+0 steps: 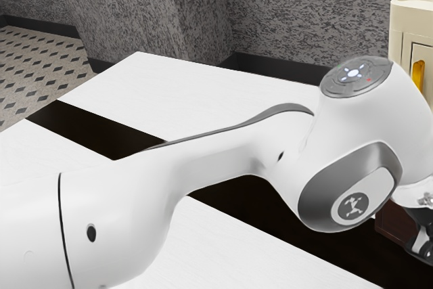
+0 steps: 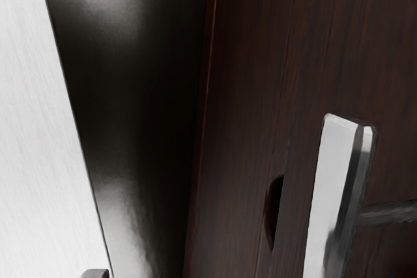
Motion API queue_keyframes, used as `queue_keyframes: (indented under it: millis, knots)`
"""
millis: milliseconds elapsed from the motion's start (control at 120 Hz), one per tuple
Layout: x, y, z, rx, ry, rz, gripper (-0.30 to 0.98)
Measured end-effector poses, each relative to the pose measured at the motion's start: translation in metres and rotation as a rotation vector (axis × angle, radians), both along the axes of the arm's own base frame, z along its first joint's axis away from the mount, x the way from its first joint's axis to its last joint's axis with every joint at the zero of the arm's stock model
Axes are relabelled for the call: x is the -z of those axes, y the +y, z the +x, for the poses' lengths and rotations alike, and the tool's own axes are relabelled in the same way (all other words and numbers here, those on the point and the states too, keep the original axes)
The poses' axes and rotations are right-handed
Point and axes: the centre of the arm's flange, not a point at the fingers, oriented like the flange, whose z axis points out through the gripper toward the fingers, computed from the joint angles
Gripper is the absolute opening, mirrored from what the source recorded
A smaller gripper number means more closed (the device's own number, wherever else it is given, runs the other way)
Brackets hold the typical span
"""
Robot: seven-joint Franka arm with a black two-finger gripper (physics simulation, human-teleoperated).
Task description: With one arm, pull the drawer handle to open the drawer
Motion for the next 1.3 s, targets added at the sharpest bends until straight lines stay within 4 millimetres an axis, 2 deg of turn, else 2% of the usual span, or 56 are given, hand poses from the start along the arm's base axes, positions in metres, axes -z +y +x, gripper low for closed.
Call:
queue_keyframes:
  millis: [158,525,675,708,908,1300]
  knots:
    - [-0.006,0.001,-0.002,-0.001,-0.006,-0.007,0.22]
    - [0.006,0.001,-0.004,0.003,0.013,0.007,0.05]
    - [0.003,0.000,-0.012,0.011,0.016,0.006,0.01]
    - [0.002,-0.005,-0.018,0.023,0.016,0.008,0.01]
    - [0.004,0.000,-0.042,0.043,0.039,0.020,0.00]
    - [0.001,0.004,-0.063,0.077,0.014,0.066,-0.03]
